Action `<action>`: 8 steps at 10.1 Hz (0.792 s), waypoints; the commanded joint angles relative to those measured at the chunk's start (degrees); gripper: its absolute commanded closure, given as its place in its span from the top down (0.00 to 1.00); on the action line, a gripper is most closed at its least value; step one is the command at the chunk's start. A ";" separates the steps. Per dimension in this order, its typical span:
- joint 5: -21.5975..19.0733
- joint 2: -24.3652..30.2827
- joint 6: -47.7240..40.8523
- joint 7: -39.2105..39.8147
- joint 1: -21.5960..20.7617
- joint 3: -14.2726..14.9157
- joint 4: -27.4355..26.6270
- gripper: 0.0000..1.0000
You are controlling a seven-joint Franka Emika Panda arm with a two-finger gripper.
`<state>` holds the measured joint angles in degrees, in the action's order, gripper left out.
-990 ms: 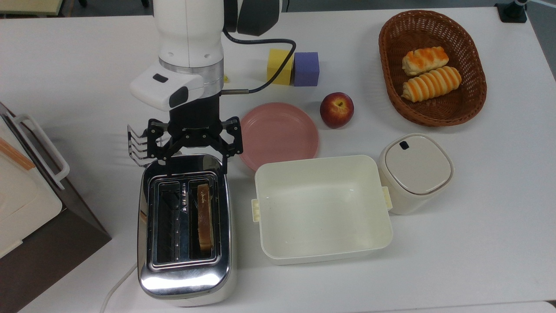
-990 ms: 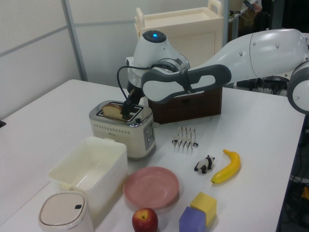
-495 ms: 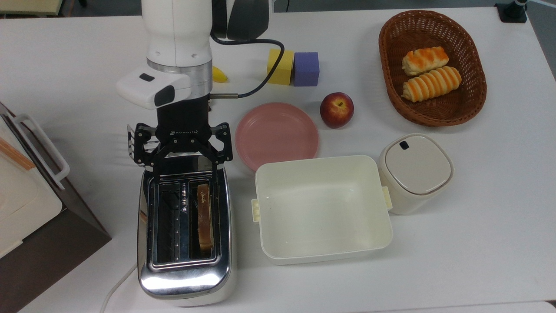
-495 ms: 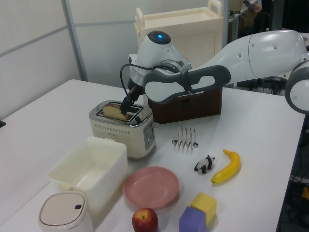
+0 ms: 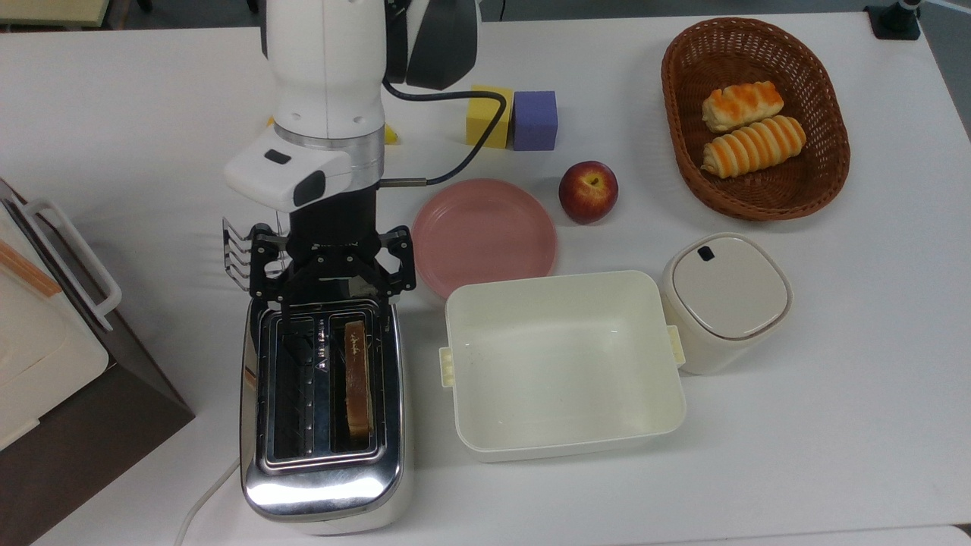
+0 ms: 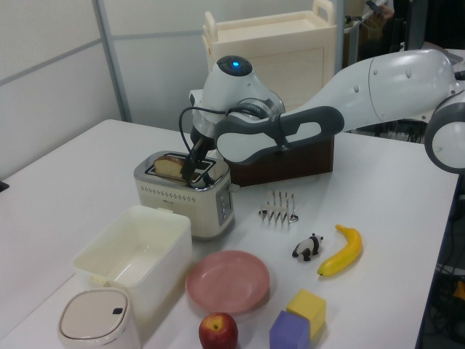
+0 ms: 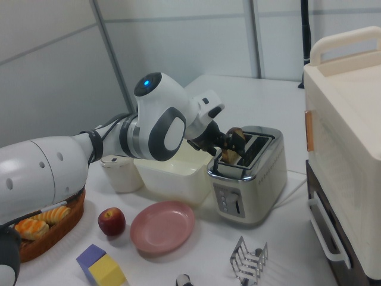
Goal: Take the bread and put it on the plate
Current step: 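Lower the gripper into the slot and close it on the toast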
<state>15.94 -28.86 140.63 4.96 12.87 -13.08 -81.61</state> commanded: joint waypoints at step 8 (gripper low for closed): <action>3.30 0.20 5.89 -1.89 0.67 -0.98 -1.10 0.00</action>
<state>17.30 -29.22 145.40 4.91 13.19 -13.59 -81.63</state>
